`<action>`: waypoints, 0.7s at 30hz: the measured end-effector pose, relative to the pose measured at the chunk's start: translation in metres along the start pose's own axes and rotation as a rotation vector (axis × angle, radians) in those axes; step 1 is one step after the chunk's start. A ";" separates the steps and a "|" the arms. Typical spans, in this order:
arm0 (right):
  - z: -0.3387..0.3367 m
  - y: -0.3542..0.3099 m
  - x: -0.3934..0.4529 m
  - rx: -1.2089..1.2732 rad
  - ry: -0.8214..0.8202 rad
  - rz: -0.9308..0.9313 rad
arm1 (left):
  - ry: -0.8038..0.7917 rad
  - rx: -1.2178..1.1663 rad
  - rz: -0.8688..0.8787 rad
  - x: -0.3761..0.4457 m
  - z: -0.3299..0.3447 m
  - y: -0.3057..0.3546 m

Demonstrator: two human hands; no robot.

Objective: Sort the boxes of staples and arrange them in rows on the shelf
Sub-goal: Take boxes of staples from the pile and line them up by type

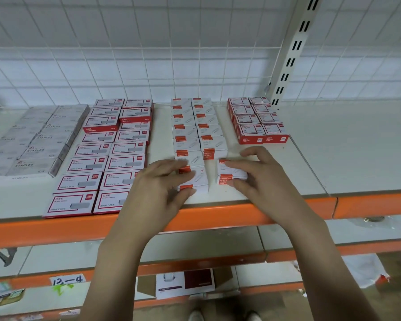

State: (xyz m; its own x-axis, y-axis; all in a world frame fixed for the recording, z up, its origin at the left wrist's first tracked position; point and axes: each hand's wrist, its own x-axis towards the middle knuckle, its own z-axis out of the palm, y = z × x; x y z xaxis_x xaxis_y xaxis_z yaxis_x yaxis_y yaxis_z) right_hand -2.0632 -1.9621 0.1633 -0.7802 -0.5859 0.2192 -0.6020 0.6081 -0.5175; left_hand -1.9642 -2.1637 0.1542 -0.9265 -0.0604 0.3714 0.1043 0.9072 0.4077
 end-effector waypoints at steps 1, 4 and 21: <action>0.002 -0.001 0.002 0.000 0.007 -0.008 | 0.000 -0.001 -0.003 0.000 0.000 0.000; 0.007 -0.004 0.008 -0.016 0.025 -0.033 | -0.010 -0.016 -0.013 0.000 -0.002 0.002; 0.016 -0.016 0.015 -0.098 0.067 -0.041 | -0.054 -0.040 -0.032 0.003 -0.008 0.004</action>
State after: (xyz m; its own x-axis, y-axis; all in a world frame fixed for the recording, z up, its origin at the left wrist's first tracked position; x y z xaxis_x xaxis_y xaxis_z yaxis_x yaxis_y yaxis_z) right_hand -2.0622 -1.9891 0.1614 -0.7625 -0.5758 0.2951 -0.6446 0.6361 -0.4241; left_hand -1.9641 -2.1634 0.1636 -0.9475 -0.0654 0.3131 0.0880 0.8878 0.4518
